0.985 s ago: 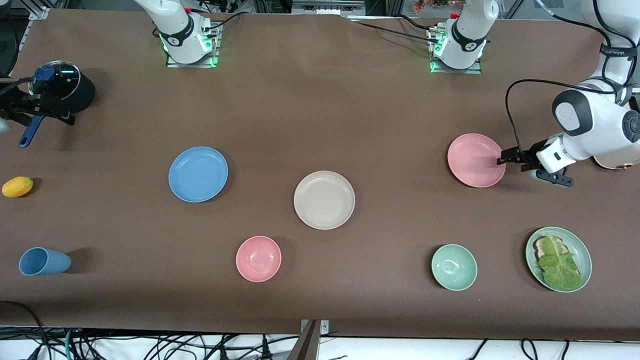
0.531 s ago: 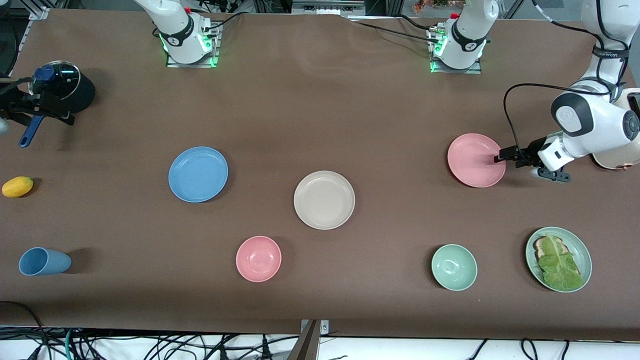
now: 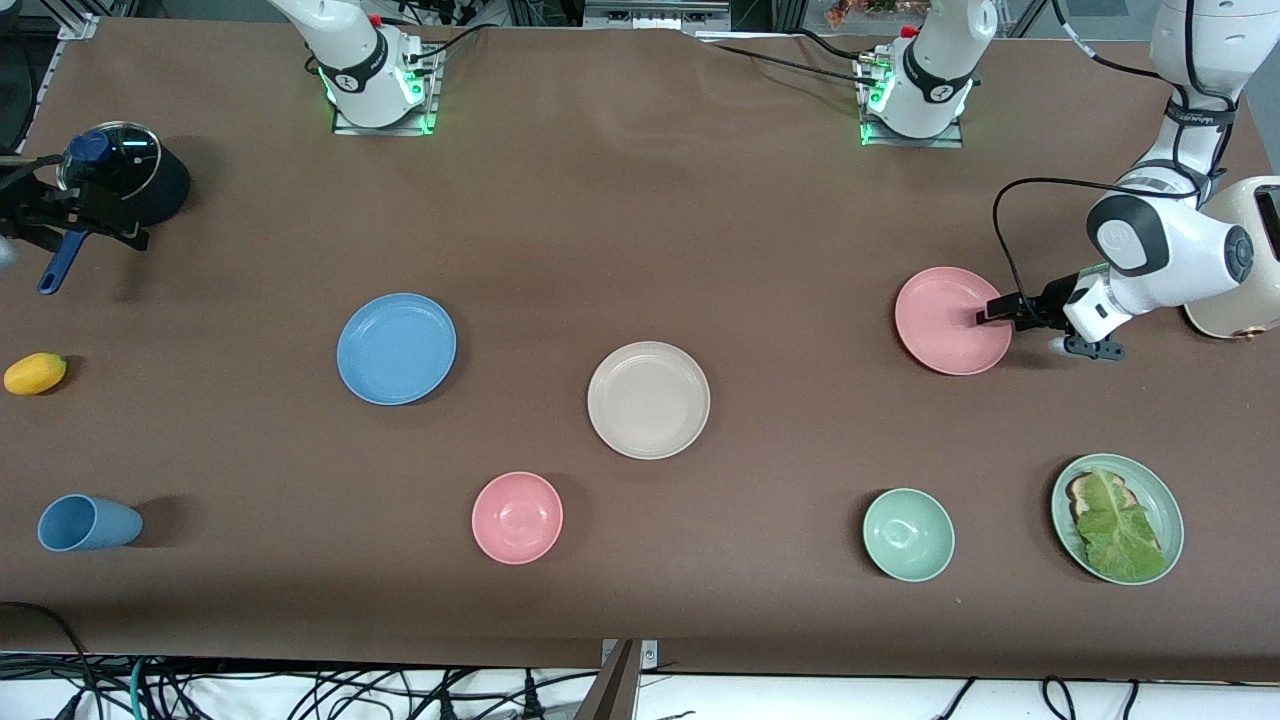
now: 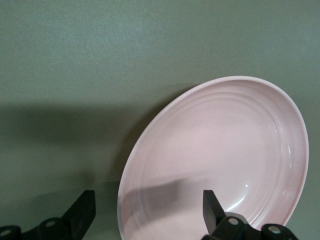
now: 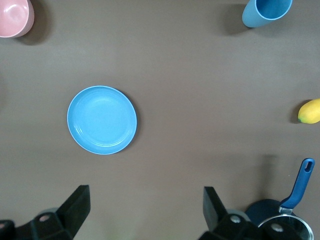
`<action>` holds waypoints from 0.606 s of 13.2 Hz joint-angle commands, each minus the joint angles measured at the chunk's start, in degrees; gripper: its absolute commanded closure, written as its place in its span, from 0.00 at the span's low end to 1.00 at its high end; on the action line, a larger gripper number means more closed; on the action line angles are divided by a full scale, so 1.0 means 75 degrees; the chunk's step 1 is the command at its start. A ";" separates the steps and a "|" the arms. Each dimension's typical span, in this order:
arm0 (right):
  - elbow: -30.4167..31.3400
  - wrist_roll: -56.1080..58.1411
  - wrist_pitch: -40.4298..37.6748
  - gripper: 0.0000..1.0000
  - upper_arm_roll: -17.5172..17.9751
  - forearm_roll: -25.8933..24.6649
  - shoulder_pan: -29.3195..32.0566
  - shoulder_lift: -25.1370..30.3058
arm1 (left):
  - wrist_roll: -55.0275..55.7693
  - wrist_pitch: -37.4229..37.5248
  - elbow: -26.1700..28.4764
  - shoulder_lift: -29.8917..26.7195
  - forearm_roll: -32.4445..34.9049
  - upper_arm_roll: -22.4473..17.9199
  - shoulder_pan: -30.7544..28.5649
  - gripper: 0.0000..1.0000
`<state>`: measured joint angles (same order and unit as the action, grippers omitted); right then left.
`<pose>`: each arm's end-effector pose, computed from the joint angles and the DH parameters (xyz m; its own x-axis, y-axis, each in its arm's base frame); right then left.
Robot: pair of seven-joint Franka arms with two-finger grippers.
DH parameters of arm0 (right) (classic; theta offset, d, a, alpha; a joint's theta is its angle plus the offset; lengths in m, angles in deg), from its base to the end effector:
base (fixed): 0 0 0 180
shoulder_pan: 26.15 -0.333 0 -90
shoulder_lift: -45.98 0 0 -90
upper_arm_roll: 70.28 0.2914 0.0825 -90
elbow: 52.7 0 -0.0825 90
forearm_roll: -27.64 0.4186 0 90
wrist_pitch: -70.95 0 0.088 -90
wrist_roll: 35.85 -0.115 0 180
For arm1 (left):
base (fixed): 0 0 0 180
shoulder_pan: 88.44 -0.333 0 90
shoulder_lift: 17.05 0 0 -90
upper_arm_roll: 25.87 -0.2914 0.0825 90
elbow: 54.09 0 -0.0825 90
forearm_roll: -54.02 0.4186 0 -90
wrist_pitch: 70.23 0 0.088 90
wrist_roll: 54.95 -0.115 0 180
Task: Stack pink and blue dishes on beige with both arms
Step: 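Close the left gripper on the pink plate rim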
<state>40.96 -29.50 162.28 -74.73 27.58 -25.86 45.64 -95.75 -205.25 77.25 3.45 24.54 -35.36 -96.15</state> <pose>0.5881 -0.0488 0.5580 0.9985 0.0282 -0.0464 0.0281 -0.9996 -0.0037 0.4818 0.1471 0.1146 0.9934 -0.0160 -0.1132 0.0237 -0.9401 0.3402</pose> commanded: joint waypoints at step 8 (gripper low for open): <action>-0.0171 -0.0003 -0.0165 0.00 -0.0016 0.0044 -0.0015 -0.0048 | -0.0255 -0.0033 0.0054 -0.0038 -0.0264 -0.0199 0.0102 1.00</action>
<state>40.96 -29.50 162.25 -74.73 27.58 -25.86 45.64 -95.82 -205.28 77.24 3.58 24.53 -36.25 -96.08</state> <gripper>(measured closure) 0.000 0.960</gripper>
